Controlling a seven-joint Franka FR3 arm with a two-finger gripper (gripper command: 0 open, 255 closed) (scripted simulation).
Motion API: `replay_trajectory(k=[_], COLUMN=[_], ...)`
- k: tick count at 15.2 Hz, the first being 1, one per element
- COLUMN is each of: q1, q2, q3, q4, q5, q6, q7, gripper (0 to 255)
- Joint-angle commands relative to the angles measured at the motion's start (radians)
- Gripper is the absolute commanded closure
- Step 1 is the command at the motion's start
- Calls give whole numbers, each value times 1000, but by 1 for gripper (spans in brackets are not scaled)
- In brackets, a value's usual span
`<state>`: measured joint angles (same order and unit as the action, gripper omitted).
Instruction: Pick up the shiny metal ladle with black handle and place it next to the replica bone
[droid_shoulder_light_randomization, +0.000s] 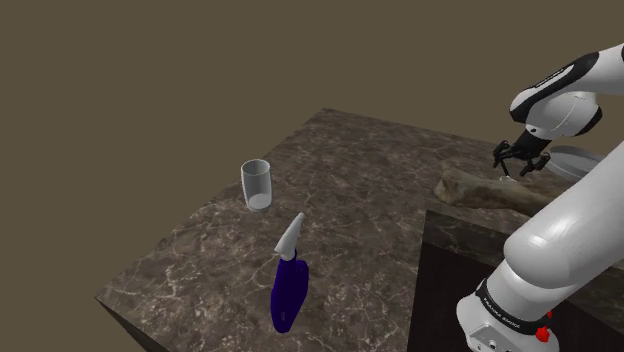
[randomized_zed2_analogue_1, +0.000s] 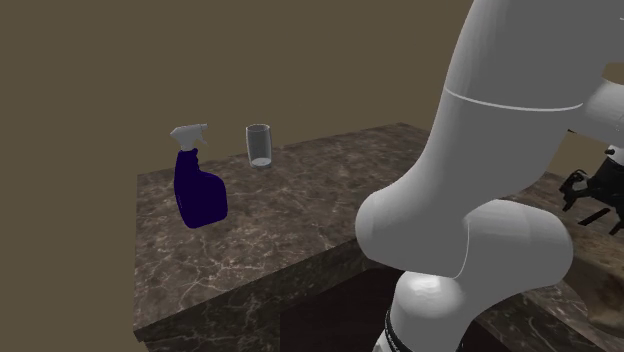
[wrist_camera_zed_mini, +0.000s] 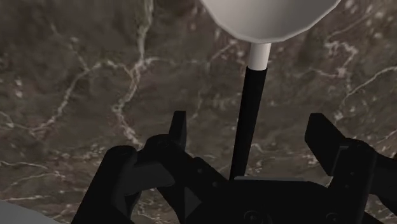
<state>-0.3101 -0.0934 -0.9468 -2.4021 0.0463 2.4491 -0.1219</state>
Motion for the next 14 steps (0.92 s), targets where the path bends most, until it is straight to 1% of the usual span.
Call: replay_trajectory(k=[1,2,4,6,14], q1=[0,0,-27,-50,-55], q2=[0,0,-81,-141,-140], q3=[0,0,26,54,58], q4=[0,0,18,40,40], q5=[0,0,-95,-152,-150], q6=[0,0,-69,-134,-134], q7=[0,0,69,111,109], gripper=[0,0,0,0,0])
